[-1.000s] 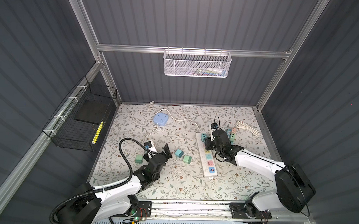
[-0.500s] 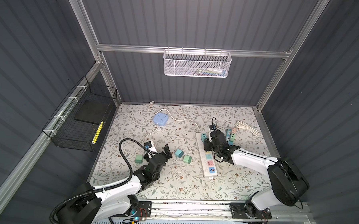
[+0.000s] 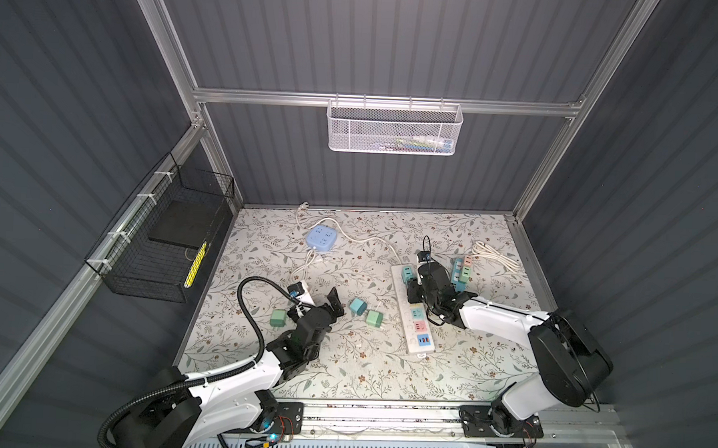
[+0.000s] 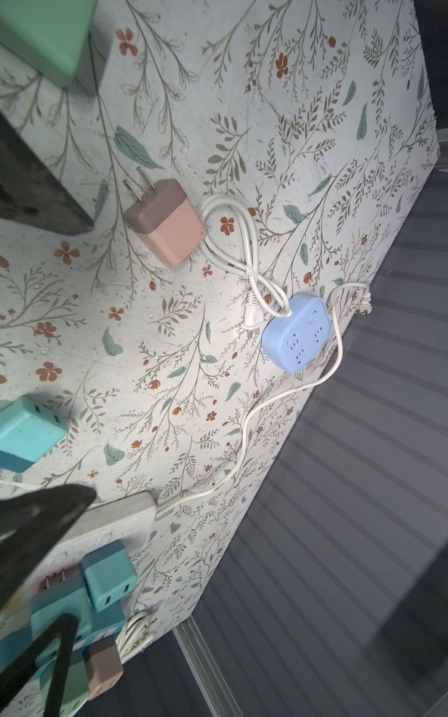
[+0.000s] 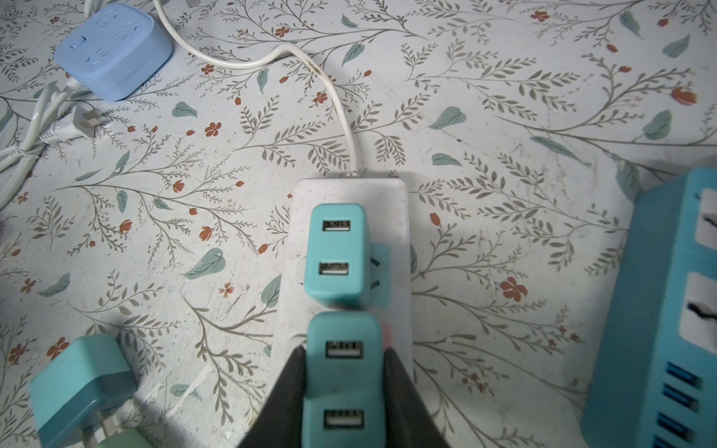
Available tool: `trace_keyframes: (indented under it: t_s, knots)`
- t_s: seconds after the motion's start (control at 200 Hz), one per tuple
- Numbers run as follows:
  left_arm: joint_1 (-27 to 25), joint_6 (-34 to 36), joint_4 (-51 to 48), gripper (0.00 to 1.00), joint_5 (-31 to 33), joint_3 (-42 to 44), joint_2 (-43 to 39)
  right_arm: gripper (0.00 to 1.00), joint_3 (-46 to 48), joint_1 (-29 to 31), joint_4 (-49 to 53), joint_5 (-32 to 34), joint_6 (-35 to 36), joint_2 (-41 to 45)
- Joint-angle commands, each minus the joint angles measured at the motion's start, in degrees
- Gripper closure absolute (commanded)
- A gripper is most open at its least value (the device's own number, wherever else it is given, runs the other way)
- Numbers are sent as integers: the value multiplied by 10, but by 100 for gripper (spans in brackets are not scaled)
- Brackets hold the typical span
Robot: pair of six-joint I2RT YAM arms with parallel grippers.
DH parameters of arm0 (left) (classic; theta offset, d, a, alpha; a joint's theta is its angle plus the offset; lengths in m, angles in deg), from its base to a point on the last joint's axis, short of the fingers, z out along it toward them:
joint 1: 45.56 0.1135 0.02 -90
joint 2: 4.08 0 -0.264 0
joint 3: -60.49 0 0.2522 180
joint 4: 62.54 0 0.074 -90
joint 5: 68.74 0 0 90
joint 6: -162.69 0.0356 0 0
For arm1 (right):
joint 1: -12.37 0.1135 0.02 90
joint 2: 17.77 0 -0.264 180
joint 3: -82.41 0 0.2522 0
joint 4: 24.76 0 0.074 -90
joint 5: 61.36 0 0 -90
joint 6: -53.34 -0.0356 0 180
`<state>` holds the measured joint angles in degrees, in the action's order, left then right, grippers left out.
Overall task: Insert the plug
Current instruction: 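Lower the second teal adapter with the right gripper onto the pink socket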
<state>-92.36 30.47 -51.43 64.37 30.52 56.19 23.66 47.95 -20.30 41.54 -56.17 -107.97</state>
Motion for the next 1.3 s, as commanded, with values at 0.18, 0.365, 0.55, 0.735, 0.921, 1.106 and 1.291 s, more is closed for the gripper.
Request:
trace_keyframes:
  t_s: [0.18, 0.365, 0.55, 0.735, 0.921, 1.106, 1.291]
  knots:
    - [2, 13, 7, 0, -3, -1, 0, 82, -11, 30, 27, 63, -19, -28]
    - [3, 14, 1, 0, 0, 0, -7, 82, -7, 35, 26, 67, -24, -39]
    - [3, 16, 0, 0, 1, 0, -9, 81, -12, 35, 38, 62, -20, -62]
    - [3, 12, -14, 0, 4, -1, -11, 78, 1, 44, 51, 75, -21, -78]
    - [3, 6, -17, 0, 3, -2, -10, 78, 5, 53, 60, 82, -24, -89]
    - [3, 6, -23, 0, -1, -7, -11, 74, 0, 55, 68, 74, -31, -72]
    - [3, 15, -36, 0, -2, -17, -22, 38, -40, 52, 93, 78, -12, -32]
